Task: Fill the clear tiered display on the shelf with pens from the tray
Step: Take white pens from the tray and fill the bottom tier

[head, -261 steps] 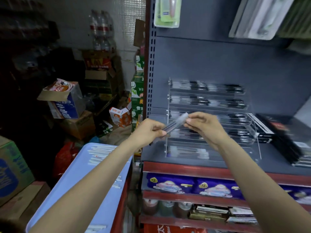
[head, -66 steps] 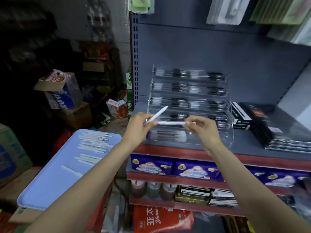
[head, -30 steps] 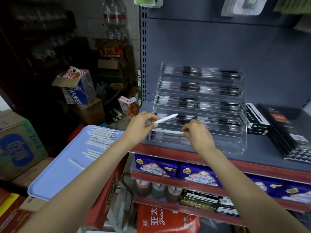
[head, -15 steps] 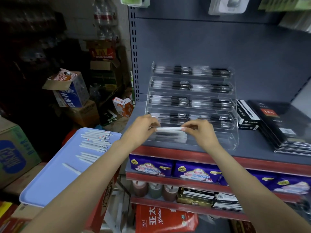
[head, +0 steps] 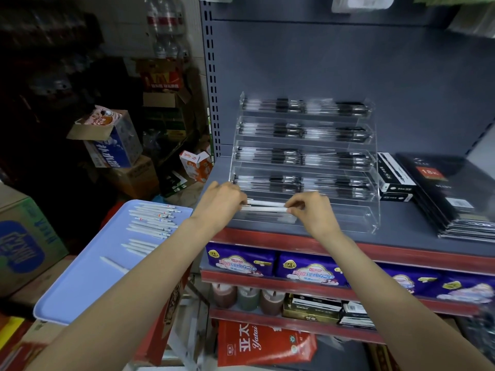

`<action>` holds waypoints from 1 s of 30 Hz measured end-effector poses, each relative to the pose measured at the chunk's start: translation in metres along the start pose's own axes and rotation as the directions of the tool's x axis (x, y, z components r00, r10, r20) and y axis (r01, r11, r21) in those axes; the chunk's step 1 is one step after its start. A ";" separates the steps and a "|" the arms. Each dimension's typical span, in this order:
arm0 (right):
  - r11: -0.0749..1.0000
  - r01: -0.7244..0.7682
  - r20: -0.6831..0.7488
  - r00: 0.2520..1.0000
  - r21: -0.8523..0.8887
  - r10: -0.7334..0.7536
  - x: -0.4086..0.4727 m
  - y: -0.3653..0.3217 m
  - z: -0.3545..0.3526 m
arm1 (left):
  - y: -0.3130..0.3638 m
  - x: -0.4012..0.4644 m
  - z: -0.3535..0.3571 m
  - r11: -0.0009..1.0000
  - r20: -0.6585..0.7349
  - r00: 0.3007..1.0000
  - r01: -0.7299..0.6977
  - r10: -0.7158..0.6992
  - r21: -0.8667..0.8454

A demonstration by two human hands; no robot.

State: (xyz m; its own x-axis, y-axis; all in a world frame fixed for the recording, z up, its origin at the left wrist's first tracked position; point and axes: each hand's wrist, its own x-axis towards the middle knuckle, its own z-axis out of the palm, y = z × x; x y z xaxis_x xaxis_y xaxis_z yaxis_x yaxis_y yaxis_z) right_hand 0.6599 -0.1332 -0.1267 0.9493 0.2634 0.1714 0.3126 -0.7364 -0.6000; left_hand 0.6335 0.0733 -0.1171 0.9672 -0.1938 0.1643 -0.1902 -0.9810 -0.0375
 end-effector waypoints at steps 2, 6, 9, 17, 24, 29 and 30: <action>1.000 -0.011 0.004 1.000 -0.025 0.011 0.001 0.000 0.001 | 0.000 0.002 0.001 1.000 0.010 1.000 -0.003 0.003 0.023; 0.997 0.018 0.009 1.000 -0.074 -0.018 0.000 -0.006 0.000 | -0.001 -0.001 0.001 0.992 -0.045 0.999 -0.018 0.013 -0.128; 0.997 0.078 -0.012 0.997 0.002 -0.078 -0.005 -0.026 0.003 | -0.007 -0.016 -0.003 0.930 -0.140 0.989 0.000 -0.056 -0.369; 0.965 0.188 -0.022 0.982 0.185 -0.187 -0.014 -0.119 0.062 | -0.074 -0.080 0.003 0.765 -0.117 0.941 0.182 -0.318 -0.618; 0.970 0.185 0.219 0.951 0.160 -0.218 -0.010 -0.191 0.174 | -0.191 -0.149 0.057 0.721 0.066 0.886 0.414 -0.458 -0.555; 0.999 0.045 0.408 0.912 -0.007 -0.038 -0.006 -0.198 0.266 | -0.263 -0.185 0.111 0.785 0.291 0.880 0.470 -0.377 -0.404; 0.998 0.027 0.441 0.898 -0.064 0.004 -0.007 -0.198 0.281 | -0.272 -0.187 0.120 0.800 0.324 0.880 0.458 -0.346 -0.389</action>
State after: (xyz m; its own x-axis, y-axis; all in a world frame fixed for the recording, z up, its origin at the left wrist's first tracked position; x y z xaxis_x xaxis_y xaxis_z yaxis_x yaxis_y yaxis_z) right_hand 0.5824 0.1856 -0.2287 0.8394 0.5081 -0.1931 0.3392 -0.7672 -0.5444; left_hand 0.5243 0.3767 -0.2564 0.9719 0.1707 -0.1621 0.2252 -0.8751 0.4284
